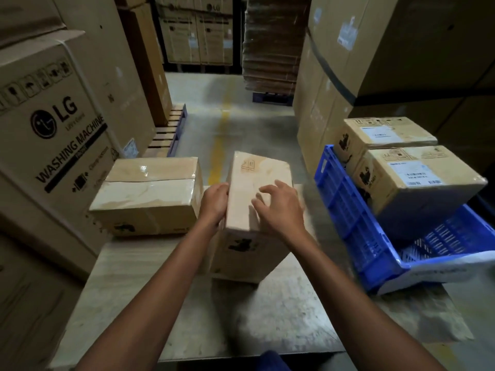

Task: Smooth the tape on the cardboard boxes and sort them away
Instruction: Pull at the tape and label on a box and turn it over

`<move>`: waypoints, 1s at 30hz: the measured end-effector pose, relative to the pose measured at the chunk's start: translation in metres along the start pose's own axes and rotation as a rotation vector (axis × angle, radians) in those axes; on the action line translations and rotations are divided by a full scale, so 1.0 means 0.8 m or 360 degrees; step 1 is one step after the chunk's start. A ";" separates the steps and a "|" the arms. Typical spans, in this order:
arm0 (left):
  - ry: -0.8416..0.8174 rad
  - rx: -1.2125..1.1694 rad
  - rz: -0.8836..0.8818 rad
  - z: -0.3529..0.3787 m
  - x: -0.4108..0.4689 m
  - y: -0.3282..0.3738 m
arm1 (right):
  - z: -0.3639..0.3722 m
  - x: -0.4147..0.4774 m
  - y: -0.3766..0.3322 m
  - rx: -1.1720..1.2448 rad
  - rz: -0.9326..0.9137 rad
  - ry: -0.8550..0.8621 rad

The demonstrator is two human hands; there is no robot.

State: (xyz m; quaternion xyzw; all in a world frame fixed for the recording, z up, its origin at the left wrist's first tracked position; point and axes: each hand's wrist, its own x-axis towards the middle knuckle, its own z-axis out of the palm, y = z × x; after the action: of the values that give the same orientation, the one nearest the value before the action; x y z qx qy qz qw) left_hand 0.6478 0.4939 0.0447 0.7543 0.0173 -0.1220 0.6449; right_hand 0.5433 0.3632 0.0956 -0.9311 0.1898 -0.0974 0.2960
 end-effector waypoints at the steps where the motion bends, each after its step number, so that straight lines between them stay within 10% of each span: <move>1: 0.0006 -0.0129 -0.0032 -0.009 0.000 0.004 | 0.005 -0.002 0.002 -0.0092 0.0084 0.0009; 17: -0.0133 -0.0062 0.0030 -0.029 -0.043 0.001 | 0.019 -0.021 0.028 0.0543 0.0376 0.0084; 30: 0.0102 0.1287 0.1406 -0.044 -0.116 -0.052 | 0.066 -0.069 0.041 -0.0173 -0.0688 0.0455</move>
State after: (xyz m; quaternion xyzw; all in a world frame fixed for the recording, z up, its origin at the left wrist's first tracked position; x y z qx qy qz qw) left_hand 0.5557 0.5473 0.0288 0.8789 -0.3262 0.1835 0.2957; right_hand 0.4988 0.3886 0.0299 -0.9413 0.0313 -0.2787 0.1881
